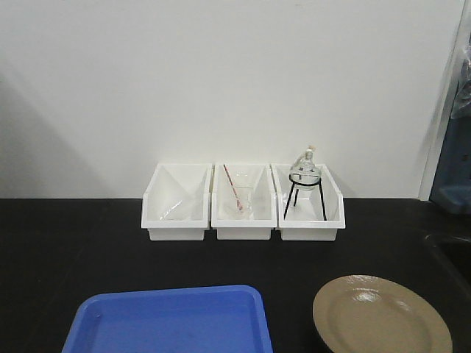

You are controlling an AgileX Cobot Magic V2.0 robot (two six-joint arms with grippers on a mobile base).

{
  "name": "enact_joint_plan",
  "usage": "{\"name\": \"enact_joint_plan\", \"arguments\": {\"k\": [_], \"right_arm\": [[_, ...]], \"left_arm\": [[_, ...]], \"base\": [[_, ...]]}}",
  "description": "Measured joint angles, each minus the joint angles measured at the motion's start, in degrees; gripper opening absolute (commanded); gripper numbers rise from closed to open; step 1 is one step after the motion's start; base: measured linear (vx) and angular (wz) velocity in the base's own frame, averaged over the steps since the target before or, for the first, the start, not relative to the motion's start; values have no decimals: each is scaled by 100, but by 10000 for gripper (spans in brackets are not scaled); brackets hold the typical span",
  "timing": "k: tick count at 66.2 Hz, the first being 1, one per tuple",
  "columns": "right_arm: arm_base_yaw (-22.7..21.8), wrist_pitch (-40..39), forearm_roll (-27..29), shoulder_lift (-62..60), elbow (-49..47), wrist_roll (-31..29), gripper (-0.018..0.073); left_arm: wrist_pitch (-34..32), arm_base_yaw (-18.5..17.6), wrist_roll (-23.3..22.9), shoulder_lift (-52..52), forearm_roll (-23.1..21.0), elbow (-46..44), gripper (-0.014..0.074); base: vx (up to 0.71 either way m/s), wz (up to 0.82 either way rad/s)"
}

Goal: Place disk in tray to left cabinet
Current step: 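Lower the right gripper to the rim of the beige plate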

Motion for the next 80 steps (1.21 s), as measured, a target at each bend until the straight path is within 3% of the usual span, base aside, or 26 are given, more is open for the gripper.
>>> {"name": "enact_joint_plan", "arguments": {"k": [13, 20, 33, 45, 51, 57, 69, 80], "right_arm": [[-1620, 534, 6, 1230, -1699, -7, 372], [-1983, 868, 88, 2066, -2365, -541, 372], [-2004, 1232, 1164, 3374, -2716, -2280, 372], [-1997, 1347, 2743, 4265, -2743, -3940, 372], [-1850, 1297, 3505, 4615, -2755, -4758, 381], [-1592, 1134, 3866, 4896, -2755, -5424, 393], [-1147, 744, 4052, 5197, -2759, -5801, 398], [-1114, 584, 4090, 5215, -2775, -5808, 398]], "left_arm": [[0, 0, 0, 0, 0, 0, 401], [0, 0, 0, 0, 0, 0, 401], [0, 0, 0, 0, 0, 0, 401], [0, 0, 0, 0, 0, 0, 401], [0, 0, 0, 0, 0, 0, 401], [0, 0, 0, 0, 0, 0, 401], [0, 0, 0, 0, 0, 0, 401], [0, 0, 0, 0, 0, 0, 401]], "base": [[0, 0], [0, 0], [0, 0], [0, 0], [0, 0], [0, 0], [0, 0], [0, 0]]}}
